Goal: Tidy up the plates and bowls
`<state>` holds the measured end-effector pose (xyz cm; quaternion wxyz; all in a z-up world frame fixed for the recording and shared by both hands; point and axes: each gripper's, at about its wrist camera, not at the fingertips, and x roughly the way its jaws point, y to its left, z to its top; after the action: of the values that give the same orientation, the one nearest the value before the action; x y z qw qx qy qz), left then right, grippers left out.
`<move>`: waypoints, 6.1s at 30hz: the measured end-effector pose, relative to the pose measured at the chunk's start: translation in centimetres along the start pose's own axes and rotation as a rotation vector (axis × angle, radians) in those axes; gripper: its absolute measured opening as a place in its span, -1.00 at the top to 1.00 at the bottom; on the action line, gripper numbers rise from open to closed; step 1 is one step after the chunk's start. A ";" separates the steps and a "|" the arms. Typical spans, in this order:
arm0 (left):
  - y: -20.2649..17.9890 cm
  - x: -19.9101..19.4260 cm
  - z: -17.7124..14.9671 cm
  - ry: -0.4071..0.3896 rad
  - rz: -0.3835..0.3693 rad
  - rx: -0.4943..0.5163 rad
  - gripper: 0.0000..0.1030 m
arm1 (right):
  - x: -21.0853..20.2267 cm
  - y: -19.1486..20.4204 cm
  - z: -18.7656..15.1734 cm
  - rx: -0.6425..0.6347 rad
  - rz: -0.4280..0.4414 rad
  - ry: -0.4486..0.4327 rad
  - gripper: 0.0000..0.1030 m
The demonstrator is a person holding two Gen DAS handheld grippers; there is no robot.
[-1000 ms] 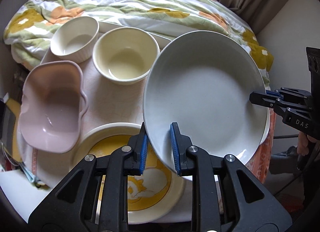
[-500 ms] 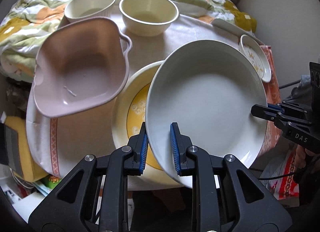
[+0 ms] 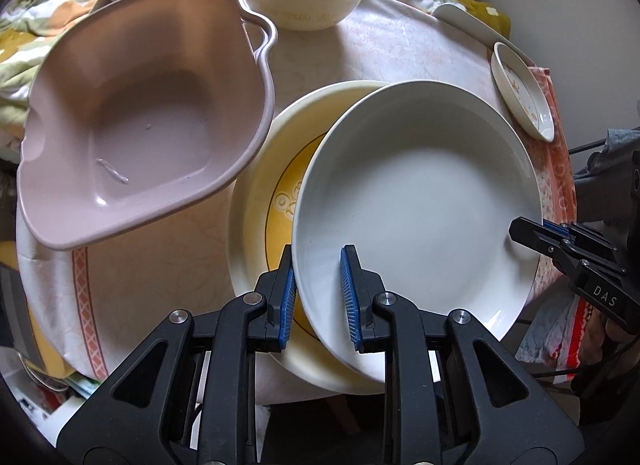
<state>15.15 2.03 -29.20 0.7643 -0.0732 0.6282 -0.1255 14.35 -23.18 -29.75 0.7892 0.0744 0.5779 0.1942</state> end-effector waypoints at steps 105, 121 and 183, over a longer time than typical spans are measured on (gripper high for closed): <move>-29.2 15.6 24.9 0.047 -0.070 0.487 0.74 | -3.9 -26.4 3.6 0.673 -0.091 -0.302 0.72; -27.9 3.0 20.9 -0.134 -0.088 0.473 0.74 | -12.0 -20.6 4.0 0.526 -0.135 -0.388 0.72; -5.9 0.7 -0.5 -0.182 0.390 0.150 0.67 | -1.1 -0.6 -1.9 0.018 0.042 -0.156 0.71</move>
<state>14.17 -3.77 -28.42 0.8309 0.0956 0.5480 -0.0144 12.43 -24.35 -29.63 0.8270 0.1085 0.5146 0.1988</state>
